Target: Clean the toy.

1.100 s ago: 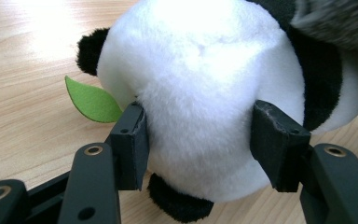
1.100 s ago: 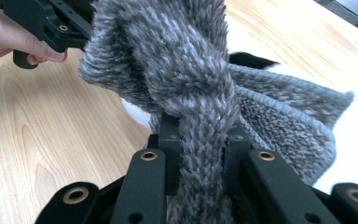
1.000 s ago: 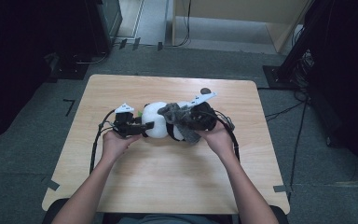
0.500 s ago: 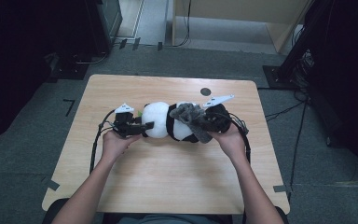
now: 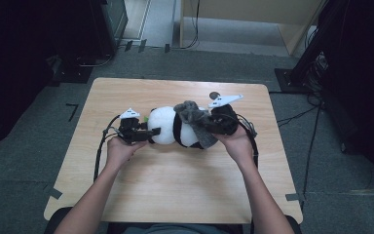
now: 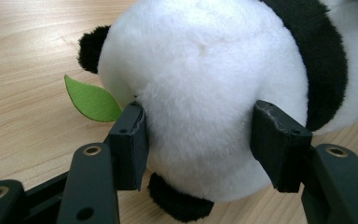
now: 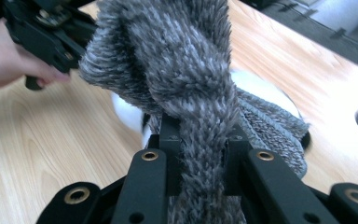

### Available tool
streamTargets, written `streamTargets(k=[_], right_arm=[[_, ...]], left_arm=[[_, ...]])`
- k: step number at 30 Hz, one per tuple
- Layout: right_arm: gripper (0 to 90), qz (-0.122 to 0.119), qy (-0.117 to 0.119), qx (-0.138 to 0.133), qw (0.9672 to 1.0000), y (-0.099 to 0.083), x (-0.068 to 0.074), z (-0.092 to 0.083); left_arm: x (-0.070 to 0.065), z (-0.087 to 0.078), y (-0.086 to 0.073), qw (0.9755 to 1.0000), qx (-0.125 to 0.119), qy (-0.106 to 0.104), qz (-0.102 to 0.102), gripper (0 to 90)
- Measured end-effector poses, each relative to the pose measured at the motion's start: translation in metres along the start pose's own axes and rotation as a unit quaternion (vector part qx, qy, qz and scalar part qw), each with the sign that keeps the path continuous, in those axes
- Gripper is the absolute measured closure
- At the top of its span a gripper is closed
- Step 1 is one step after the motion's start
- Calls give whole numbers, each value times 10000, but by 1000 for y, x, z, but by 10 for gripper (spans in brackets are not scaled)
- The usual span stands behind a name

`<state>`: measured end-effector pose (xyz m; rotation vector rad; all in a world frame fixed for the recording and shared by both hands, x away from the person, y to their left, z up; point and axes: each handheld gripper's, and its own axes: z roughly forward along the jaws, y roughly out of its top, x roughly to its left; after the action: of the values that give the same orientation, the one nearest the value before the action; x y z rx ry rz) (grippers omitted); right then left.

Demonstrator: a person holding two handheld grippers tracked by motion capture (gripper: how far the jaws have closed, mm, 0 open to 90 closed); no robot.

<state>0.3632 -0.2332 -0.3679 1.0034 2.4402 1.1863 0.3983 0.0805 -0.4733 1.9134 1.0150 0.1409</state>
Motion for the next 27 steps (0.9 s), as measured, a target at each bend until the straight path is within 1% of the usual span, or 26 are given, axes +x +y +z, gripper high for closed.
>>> streamTargets(k=[3, 6, 8, 14, 16, 19, 20, 22, 27], right_arm=[[770, -84, 117, -45, 9999, 16, 9, 14], [772, -133, 196, 42, 9997, 27, 17, 30], [773, -171, 245, 103, 9995, 34, 21, 45], [773, -222, 270, 336, 9988, 47, 28, 78], [773, -199, 291, 405, 9986, 48, 29, 87], [773, -245, 294, 607, 9974, 46, 33, 100], [773, -265, 273, 689, 9969, 44, 34, 104], [773, -282, 299, 684, 9968, 42, 34, 107], [774, -334, 251, 726, 9965, 36, 34, 102]], left_arm=[[0, 0, 0, 10000, -8, -14, 1, 415], [0, 0, -1, 10000, -19, -7, 15, 415], [0, 0, -1, 10000, -20, -5, 12, 415], [0, 0, 0, 10000, -9, 13, 20, 414], [-1, 0, 0, 10000, -18, 24, 15, 414], [-1, 0, 0, 10000, -5, 34, 18, 413], [-1, 0, 0, 10000, 3, 45, 28, 413], [-1, 0, 0, 10000, 12, 50, 42, 414], [-1, 0, 0, 10000, 28, 69, 43, 415]])
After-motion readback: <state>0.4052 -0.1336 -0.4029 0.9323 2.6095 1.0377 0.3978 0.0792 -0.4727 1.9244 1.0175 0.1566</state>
